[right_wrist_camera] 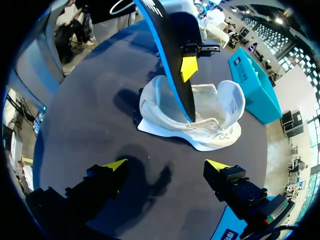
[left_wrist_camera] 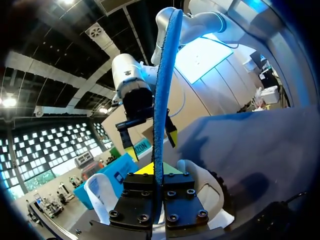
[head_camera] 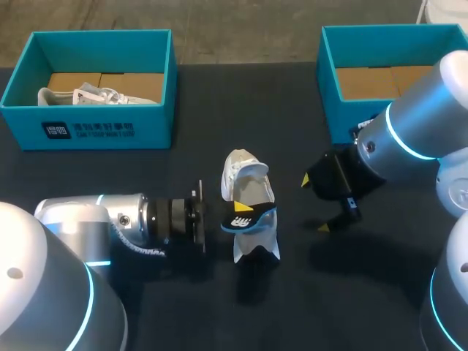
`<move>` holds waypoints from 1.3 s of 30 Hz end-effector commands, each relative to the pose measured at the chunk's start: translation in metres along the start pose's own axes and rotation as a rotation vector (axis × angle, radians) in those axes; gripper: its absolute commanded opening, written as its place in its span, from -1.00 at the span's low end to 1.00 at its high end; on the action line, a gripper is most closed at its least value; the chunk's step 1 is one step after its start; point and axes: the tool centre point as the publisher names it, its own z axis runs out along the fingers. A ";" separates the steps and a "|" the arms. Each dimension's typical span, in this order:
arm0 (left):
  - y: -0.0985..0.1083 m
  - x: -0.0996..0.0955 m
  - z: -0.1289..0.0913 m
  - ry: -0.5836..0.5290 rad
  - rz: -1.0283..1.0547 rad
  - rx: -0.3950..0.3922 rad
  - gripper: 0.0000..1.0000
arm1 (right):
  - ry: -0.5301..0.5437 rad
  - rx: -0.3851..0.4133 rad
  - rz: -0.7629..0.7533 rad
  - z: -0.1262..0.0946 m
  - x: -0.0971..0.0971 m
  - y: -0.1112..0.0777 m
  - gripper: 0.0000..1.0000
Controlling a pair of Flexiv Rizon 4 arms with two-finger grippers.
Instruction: Take the shoe out of the shoebox, open the shoe tongue, remove and reinsert the insole, then place the shoe into the shoebox
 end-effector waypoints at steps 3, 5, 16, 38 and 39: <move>0.011 0.000 0.002 -0.004 0.008 -0.003 -1.00 | -0.002 0.001 0.001 0.001 0.001 0.001 1.00; 0.014 0.000 0.003 -0.004 0.009 -0.005 -1.00 | -0.002 0.001 0.001 0.001 0.001 0.001 1.00; 0.029 -0.001 0.004 -0.005 0.006 -0.021 -1.00 | -0.002 0.001 0.001 0.001 0.001 0.001 1.00; 0.052 -0.009 -0.007 -0.044 -0.008 -0.050 -1.00 | -0.002 0.001 0.001 0.001 0.001 0.001 1.00; 0.054 -0.009 -0.007 -0.040 -0.008 -0.054 -1.00 | -0.002 0.001 0.001 0.001 0.001 0.001 1.00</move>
